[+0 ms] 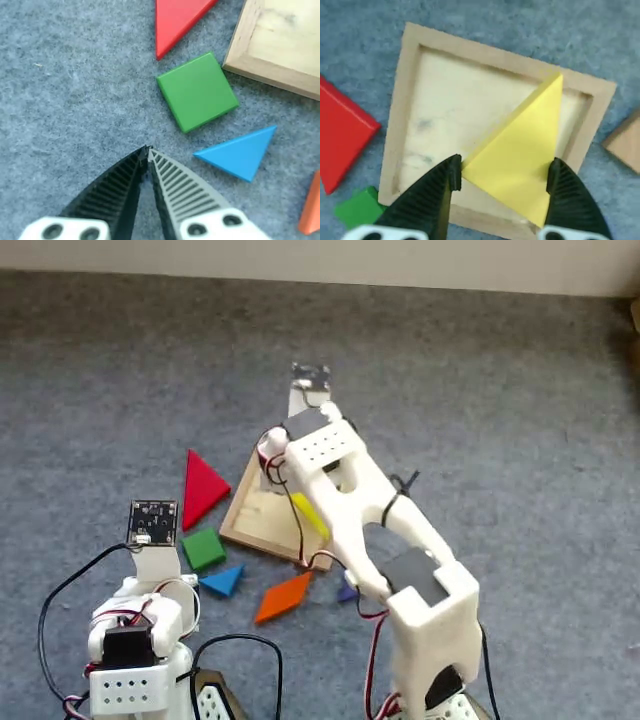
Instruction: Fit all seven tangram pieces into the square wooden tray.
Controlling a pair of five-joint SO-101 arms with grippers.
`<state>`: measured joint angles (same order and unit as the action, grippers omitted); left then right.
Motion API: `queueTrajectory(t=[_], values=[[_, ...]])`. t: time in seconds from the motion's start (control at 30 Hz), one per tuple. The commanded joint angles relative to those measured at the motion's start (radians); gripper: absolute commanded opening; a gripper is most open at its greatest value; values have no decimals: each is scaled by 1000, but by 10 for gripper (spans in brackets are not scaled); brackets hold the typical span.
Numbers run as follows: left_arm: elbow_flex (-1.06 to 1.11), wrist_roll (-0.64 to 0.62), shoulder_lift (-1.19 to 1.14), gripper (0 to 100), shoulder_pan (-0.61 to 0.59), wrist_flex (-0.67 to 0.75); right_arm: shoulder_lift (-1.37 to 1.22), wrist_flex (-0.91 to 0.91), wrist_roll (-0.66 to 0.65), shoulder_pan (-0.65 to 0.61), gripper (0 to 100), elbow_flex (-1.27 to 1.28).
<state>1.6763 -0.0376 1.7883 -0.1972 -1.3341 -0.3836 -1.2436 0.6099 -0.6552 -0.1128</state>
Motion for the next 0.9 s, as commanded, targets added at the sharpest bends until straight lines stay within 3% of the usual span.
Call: queueTrajectory(t=[0.0,0.23,0.43,0.67,0.77,0.87], values=[[19,8,31,14,-1,-6,-13,16,150,-5,186,-12],[19,8,31,14,-1,-6,-51,16,183,33,191,-12],[19,8,31,14,-1,-6,-47,7,180,33,353,-10],[19,8,31,14,-1,-6,12,5,175,36,357,-13],[19,8,31,14,-1,-6,77,7,169,35,305,-12],[19,8,31,14,-1,-6,113,18,80,30,177,-12]])
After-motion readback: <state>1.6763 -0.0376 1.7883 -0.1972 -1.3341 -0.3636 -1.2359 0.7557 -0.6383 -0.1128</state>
